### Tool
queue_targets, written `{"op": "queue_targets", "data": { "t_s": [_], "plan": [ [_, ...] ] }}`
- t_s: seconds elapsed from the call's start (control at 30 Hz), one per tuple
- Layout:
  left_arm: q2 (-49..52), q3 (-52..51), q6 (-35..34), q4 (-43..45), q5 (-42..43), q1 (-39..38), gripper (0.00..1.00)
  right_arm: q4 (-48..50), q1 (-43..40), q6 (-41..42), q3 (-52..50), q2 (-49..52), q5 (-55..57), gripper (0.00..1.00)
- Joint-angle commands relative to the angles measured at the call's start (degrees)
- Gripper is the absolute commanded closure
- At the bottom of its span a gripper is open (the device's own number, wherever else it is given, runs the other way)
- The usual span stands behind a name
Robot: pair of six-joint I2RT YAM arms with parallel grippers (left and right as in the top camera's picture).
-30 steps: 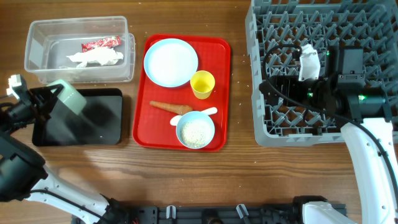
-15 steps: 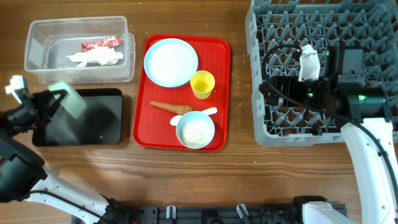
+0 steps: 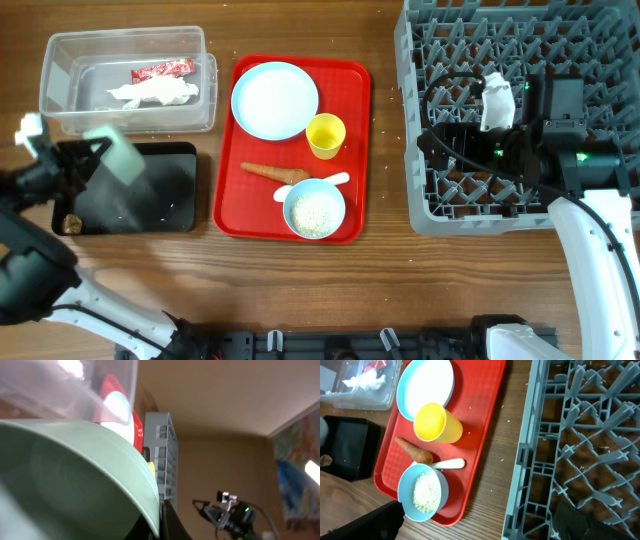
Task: Sort waste into correct bins and load items into the dishwasher rack
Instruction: 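Return the green bowl to the red tray and release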
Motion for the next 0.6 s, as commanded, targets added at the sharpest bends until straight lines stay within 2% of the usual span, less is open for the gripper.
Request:
{"op": "queue_targets", "data": {
  "t_s": [0.0,0.07,0.13,0.23,0.33,0.43,0.57],
  "plan": [
    [-9.44,4.83,-0.26,0.07,-1.53,-8.55,0.96,0.33,-0.24,-0.55,0.85,0.48,0.83,0.00],
    [-12.90,5.33,-3.78,2.93,-5.55,-15.02,0.96,0.46,-0.24,-0.57,0.85,0.48,0.85,0.00],
    [-14.62,5.33,-12.04,7.54,-12.55,-22.49,0.96,0.66,-0.24,-0.61,0.85,0.48,0.87,0.00],
    [-14.69,5.29,-30.45,14.69,-27.74,-32.44,0.96,1.05,-0.24,-0.59,0.85,0.48,0.90,0.00],
    [-14.69,5.29,-43.85,19.08,-44.89,-41.88,0.96,1.20,-0.24,-0.61,0.85,0.48,1.09,0.00],
    [-14.69,5.22,-52.37,21.44,-59.04,-50.93,0.96,1.18,-0.24,-0.61,0.85,0.48,1.11,0.00],
    [-14.62,3.82,-59.43,22.38,-69.85,-58.49,0.96,1.18,-0.24,-0.85,0.83,0.48,1.33,0.00]
  ]
}}
